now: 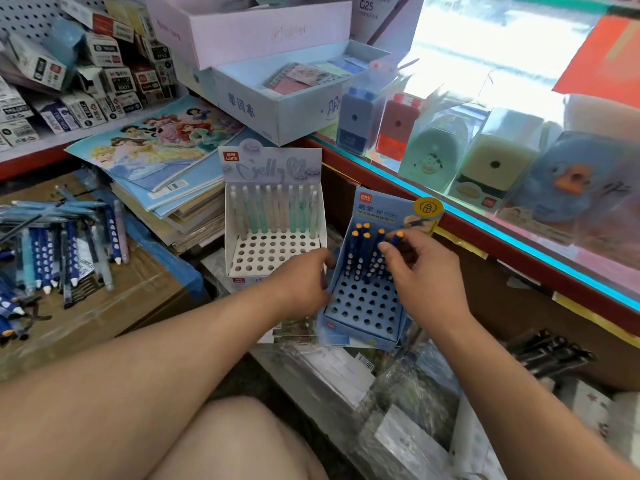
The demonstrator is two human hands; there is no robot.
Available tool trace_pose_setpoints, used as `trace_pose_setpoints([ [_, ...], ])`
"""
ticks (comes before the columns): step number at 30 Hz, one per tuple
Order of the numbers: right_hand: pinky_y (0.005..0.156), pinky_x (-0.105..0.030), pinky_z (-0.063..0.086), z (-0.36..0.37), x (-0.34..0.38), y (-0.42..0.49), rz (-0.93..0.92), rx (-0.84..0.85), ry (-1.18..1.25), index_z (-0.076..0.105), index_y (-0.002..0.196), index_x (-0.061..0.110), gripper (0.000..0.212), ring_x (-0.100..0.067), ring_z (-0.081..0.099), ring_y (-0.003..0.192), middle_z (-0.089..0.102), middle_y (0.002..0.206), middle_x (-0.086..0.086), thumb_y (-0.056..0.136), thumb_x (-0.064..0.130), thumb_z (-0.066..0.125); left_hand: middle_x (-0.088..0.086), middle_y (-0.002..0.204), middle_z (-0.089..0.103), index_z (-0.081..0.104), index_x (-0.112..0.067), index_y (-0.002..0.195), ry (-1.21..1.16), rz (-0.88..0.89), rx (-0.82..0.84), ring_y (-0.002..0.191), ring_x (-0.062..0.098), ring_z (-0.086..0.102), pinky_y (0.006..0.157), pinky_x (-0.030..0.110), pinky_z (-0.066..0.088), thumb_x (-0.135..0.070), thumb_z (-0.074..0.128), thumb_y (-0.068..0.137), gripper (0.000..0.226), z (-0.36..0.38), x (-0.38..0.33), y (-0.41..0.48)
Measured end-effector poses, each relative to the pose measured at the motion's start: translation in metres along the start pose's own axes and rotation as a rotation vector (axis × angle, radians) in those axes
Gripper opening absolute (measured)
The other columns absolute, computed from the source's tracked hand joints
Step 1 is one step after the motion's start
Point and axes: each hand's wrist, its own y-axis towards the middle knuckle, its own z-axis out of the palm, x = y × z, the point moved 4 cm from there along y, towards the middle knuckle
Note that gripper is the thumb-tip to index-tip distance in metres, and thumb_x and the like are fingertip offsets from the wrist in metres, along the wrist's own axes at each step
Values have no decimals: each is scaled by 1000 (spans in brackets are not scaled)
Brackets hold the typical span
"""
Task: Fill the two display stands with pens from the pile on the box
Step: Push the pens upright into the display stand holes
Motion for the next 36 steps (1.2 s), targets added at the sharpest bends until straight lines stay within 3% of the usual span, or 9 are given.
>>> trace_pose_setpoints([
  [5,65,-19,43,0,-3,4,-8,-14,-53,69,99,20,14,-8,60,78,66,86,5,100,33,62,-2,115,67,49,-26,142,-69,43,-9,97,17,64,82,33,53,-20,80,86,65,16,20,0],
  [9,67,-26,43,2,-5,1,-28,-9,-110,70,103,18,17,-13,60,78,67,86,4,100,33,62,-2,108,67,48,-27,144,-97,55,-23,95,18,65,85,36,55,-16,77,88,64,22,24,2],
  [13,64,-28,38,11,-8,3,-16,25,-221,68,97,16,22,-16,58,72,62,78,5,99,38,63,-7,101,60,49,-24,143,-125,62,-26,88,12,59,72,21,44,-13,74,90,60,26,28,4],
  [18,69,-37,50,22,-9,9,29,80,-324,58,86,22,24,-24,61,78,64,79,0,98,42,64,-10,96,62,55,-23,137,-151,45,-27,79,5,58,62,17,42,-14,75,90,52,29,34,7],
  [26,67,-31,45,27,-5,12,108,139,-366,61,81,19,27,-21,63,77,64,76,2,95,42,68,-6,95,63,55,-21,137,-118,41,-21,74,2,55,60,14,38,-16,75,91,50,30,34,6],
  [30,69,-30,51,17,-2,2,193,99,-232,66,93,21,30,-10,64,77,65,77,13,89,50,73,-7,92,63,57,-20,134,-113,29,-13,77,6,58,63,19,44,-20,76,91,47,28,33,4],
  [32,70,-32,54,12,3,-8,179,87,-202,63,99,24,31,-6,63,77,63,78,16,90,53,71,-3,96,67,59,-19,131,-110,12,-24,84,13,63,74,28,53,-23,76,90,45,24,35,2],
  [34,72,-33,56,11,10,-20,130,128,-143,62,106,25,29,-2,62,78,64,83,16,92,49,69,0,104,68,60,-18,127,-87,2,-59,91,17,64,82,32,53,-24,74,91,39,15,34,-3],
  [36,76,-30,57,15,18,-31,80,216,-61,61,117,26,30,-1,61,83,64,92,16,93,42,69,1,107,68,61,-20,125,-72,-11,-123,92,17,63,80,30,51,-26,70,94,34,-1,30,-11],
])
